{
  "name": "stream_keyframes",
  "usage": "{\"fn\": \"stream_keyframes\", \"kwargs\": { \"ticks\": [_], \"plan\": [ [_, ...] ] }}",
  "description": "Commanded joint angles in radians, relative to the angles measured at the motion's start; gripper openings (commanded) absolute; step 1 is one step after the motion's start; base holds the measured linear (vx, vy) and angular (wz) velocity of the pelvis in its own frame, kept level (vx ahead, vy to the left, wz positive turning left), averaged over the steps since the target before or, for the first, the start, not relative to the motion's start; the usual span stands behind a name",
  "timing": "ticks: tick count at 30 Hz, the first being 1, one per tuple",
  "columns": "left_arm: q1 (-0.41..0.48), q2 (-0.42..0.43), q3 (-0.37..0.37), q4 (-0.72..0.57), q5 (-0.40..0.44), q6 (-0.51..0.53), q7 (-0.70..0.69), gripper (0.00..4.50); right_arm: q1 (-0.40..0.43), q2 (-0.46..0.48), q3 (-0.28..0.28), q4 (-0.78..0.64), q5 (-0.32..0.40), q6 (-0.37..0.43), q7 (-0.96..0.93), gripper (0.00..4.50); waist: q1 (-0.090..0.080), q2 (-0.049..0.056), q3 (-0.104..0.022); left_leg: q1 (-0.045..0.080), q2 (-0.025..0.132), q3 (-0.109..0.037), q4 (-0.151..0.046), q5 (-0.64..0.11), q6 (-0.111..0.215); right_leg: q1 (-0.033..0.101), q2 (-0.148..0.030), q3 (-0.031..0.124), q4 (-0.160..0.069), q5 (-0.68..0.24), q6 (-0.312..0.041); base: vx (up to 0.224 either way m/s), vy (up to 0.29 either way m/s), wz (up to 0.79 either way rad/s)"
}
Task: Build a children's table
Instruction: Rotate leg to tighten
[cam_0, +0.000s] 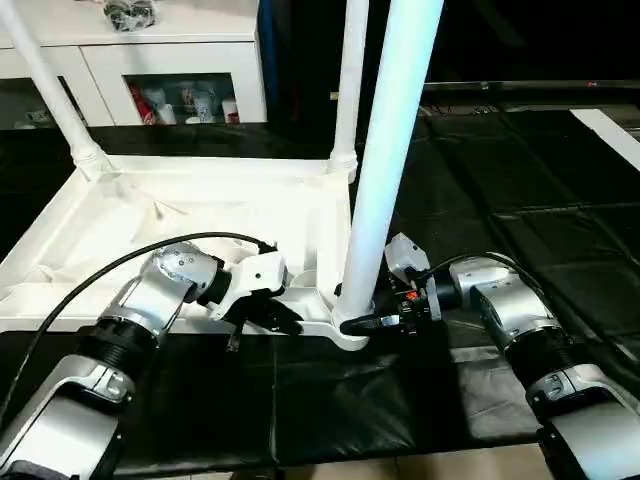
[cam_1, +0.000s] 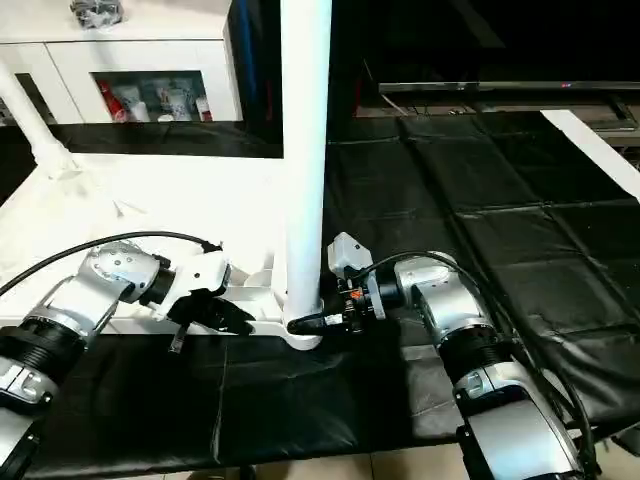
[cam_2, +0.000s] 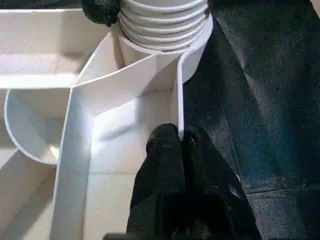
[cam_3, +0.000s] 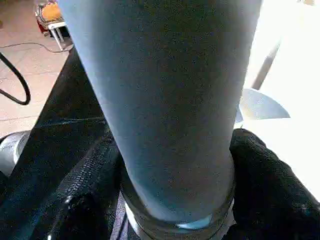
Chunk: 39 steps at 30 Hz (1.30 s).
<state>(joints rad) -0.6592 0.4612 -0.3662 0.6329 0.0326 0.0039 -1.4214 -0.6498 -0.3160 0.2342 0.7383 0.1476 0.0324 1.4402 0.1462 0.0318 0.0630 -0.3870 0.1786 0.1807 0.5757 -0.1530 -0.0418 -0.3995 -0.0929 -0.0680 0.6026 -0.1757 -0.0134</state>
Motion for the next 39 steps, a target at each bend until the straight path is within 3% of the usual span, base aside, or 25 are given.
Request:
{"fn": "stream_keyframes", "kwargs": {
  "ticks": [1,2,3,5,7,12,15,17,21,22,23,25,29,36,39],
  "plan": [
    [-0.003,-0.034,0.011,0.002,-0.016,0.044,0.046,0.00,0.034,0.017,0.006,-0.027,0.007,0.037,-0.015,2.72,-0.006,0.004,-0.077,0.030,0.057,-0.013,-0.067,-0.305,0.020,0.041,-0.061,0.042,-0.064,-0.222,-0.255,0.000,0.000,0.00],
    [-0.004,-0.043,0.021,0.001,-0.022,0.059,0.061,0.00,0.042,0.023,0.000,-0.033,0.012,0.048,-0.031,2.72,-0.005,0.004,-0.077,0.032,0.057,-0.014,-0.067,-0.310,0.017,0.040,-0.062,0.042,-0.064,-0.231,-0.255,0.000,0.000,0.00],
    [-0.016,-0.087,0.064,0.005,-0.041,0.134,0.161,0.00,0.064,0.070,-0.046,-0.015,0.016,0.061,-0.184,2.72,-0.006,0.011,-0.076,0.032,0.058,-0.015,-0.069,-0.322,0.008,0.039,-0.063,0.044,-0.065,-0.249,-0.249,0.000,0.000,0.00],
    [-0.022,-0.128,0.098,0.003,-0.059,0.194,0.239,0.00,0.073,0.113,-0.080,0.014,0.009,0.065,-0.325,2.72,-0.012,0.010,-0.071,0.035,0.056,-0.020,-0.072,-0.372,-0.019,0.037,-0.066,0.042,-0.071,-0.324,-0.235,0.000,0.000,0.00],
    [-0.023,-0.142,0.108,0.001,-0.065,0.214,0.262,0.00,0.073,0.128,-0.089,0.026,0.004,0.068,-0.376,2.72,-0.027,0.003,-0.068,0.032,0.050,-0.027,-0.075,-0.406,-0.040,0.038,-0.069,0.039,-0.081,-0.421,-0.195,0.000,0.000,0.00],
    [-0.046,-0.265,0.166,-0.033,-0.049,0.367,0.502,0.00,0.026,0.294,-0.175,0.125,0.002,0.113,-0.774,2.72,-0.067,0.006,-0.060,0.036,0.041,-0.034,-0.073,-0.466,-0.048,0.029,-0.069,0.032,-0.101,-0.552,-0.150,0.000,0.000,0.00],
    [-0.060,-0.310,0.193,-0.041,-0.032,0.409,0.612,0.00,-0.006,0.350,-0.215,0.160,0.007,0.120,-0.891,2.72,-0.079,0.007,-0.058,0.040,0.035,-0.039,-0.070,-0.499,-0.045,0.024,-0.066,0.025,-0.117,-0.619,-0.108,0.000,0.000,0.00],
    [-0.070,-0.342,0.209,-0.054,-0.026,0.430,0.680,0.00,-0.032,0.380,-0.235,0.183,0.017,0.121,-0.942,2.71,-0.084,0.007,-0.062,0.038,0.037,-0.041,-0.074,-0.489,-0.040,0.028,-0.064,0.023,-0.116,-0.584,-0.108,0.000,0.000,0.00],
    [-0.070,-0.350,0.202,-0.070,-0.008,0.429,0.707,0.00,-0.047,0.391,-0.241,0.201,0.008,0.076,-0.961,2.71,-0.085,0.006,-0.067,0.034,0.040,-0.035,-0.078,-0.465,-0.021,0.028,-0.059,0.029,-0.108,-0.449,-0.147,0.000,0.000,0.00],
    [-0.067,-0.344,0.196,-0.073,-0.001,0.424,0.703,0.00,-0.045,0.391,-0.246,0.202,0.008,0.067,-0.960,3.06,-0.086,-0.001,-0.067,0.031,0.039,-0.033,-0.078,-0.456,-0.017,0.030,-0.059,0.031,-0.107,-0.432,-0.153,0.000,0.000,0.00],
    [-0.062,-0.337,0.192,-0.077,0.003,0.421,0.697,0.00,-0.045,0.391,-0.254,0.206,0.009,0.061,-0.960,3.27,-0.083,0.003,-0.069,0.029,0.040,-0.032,-0.078,-0.436,-0.010,0.032,-0.060,0.033,-0.101,-0.398,-0.166,0.000,0.000,0.00],
    [-0.055,-0.327,0.187,-0.085,0.000,0.424,0.686,0.00,-0.043,0.390,-0.264,0.208,0.013,0.057,-0.958,3.46,-0.083,0.003,-0.070,0.023,0.039,-0.029,-0.077,-0.399,0.004,0.038,-0.061,0.035,-0.095,-0.348,-0.183,0.000,0.000,0.00],
    [-0.040,-0.302,0.182,-0.086,-0.001,0.408,0.661,0.00,-0.025,0.368,-0.264,0.183,0.014,0.032,-0.917,3.85,-0.083,0.010,-0.075,0.021,0.039,-0.026,-0.074,-0.364,0.012,0.040,-0.058,0.036,-0.088,-0.287,-0.202,0.000,0.000,0.00],
    [-0.023,-0.234,0.164,-0.045,-0.002,0.306,0.550,0.00,0.045,0.251,-0.261,0.070,0.040,0.016,-0.754,4.38,-0.078,0.006,-0.080,0.016,0.042,-0.021,-0.067,-0.277,0.050,0.049,-0.055,0.036,-0.075,-0.161,-0.234,0.000,0.000,0.00],
    [-0.016,-0.173,0.133,-0.032,0.005,0.244,0.441,0.00,0.092,0.148,-0.223,-0.024,0.034,0.006,-0.603,4.45,-0.075,0.014,-0.079,0.016,0.042,-0.021,-0.065,-0.276,0.058,0.051,-0.053,0.032,-0.075,-0.153,-0.241,0.000,0.000,0.00]
  ]
}}
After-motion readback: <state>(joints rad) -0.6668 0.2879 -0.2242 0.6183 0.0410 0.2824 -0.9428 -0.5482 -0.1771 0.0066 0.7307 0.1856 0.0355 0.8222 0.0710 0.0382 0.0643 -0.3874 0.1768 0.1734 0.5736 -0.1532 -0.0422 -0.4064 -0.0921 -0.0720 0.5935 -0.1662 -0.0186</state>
